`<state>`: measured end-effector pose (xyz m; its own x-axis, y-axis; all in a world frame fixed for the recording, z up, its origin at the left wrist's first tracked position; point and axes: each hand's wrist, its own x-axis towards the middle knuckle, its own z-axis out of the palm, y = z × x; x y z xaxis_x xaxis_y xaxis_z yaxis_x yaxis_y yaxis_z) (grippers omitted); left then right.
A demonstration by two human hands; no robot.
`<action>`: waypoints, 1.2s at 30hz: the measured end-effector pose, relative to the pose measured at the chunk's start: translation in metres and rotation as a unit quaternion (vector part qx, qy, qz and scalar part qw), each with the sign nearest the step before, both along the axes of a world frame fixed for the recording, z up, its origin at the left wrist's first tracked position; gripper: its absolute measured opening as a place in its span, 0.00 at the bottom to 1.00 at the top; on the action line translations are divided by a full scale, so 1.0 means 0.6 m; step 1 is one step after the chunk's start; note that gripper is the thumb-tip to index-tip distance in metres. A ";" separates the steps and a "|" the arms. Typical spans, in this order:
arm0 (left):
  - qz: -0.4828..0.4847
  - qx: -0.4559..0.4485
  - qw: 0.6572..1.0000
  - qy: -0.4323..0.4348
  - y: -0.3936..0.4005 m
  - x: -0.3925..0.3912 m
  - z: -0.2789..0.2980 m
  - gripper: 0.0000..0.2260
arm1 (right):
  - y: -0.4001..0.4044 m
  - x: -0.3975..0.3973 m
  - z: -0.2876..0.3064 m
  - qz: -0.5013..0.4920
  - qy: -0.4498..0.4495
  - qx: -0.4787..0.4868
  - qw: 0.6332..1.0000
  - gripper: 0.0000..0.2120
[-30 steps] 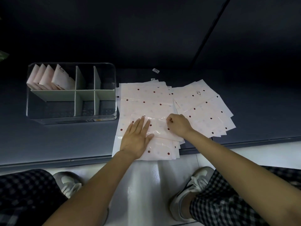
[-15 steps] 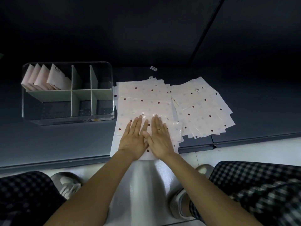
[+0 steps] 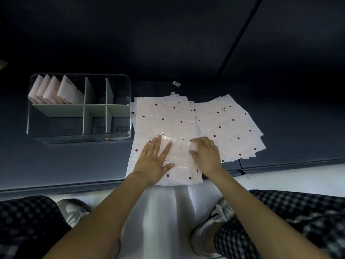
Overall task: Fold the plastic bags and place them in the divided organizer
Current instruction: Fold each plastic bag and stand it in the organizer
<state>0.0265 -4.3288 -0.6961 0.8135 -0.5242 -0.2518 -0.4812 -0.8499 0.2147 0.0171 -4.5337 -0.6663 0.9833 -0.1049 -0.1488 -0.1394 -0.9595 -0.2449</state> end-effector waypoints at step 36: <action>0.046 -0.191 0.981 -0.010 0.049 -0.091 0.029 0.28 | 0.073 -0.057 0.007 0.177 0.010 0.235 0.956 0.30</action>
<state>-0.0279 -4.2993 -0.6786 0.8647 -0.5009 -0.0361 -0.4128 -0.7499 0.5170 -0.0171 -4.4897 -0.6624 0.9414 0.3162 -0.1178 0.1632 -0.7322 -0.6612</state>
